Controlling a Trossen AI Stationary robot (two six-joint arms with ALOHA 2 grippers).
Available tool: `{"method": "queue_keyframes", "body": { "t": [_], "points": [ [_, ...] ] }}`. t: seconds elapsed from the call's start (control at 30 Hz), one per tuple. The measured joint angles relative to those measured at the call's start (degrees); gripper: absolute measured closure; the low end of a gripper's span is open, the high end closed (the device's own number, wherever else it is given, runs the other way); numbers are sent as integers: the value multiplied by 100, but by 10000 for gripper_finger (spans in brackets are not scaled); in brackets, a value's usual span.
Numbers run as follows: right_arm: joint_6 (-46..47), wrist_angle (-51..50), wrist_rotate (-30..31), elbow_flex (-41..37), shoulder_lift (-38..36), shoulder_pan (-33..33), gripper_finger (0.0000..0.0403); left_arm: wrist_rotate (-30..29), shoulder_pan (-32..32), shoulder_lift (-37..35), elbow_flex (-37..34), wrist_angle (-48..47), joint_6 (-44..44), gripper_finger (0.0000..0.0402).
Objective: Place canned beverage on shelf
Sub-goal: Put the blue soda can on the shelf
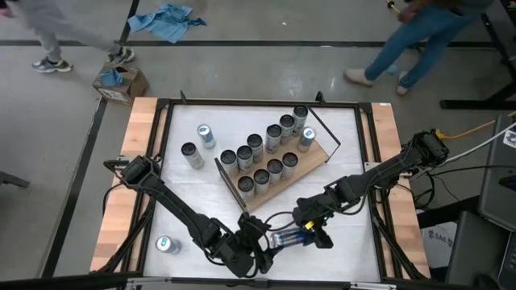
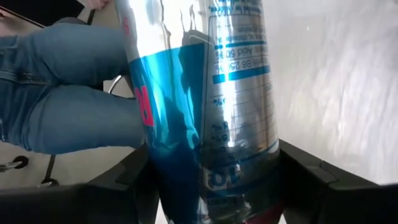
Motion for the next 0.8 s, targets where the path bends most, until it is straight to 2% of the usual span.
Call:
{"method": "queue_keyframes", "body": {
  "t": [0.5,0.8],
  "points": [
    [-24,440,206,-2,0,0,168,51,79,-9,0,13,16,25],
    [-24,445,284,-2,0,-2,168,71,97,-9,0,9,59,71]
  ]
}}
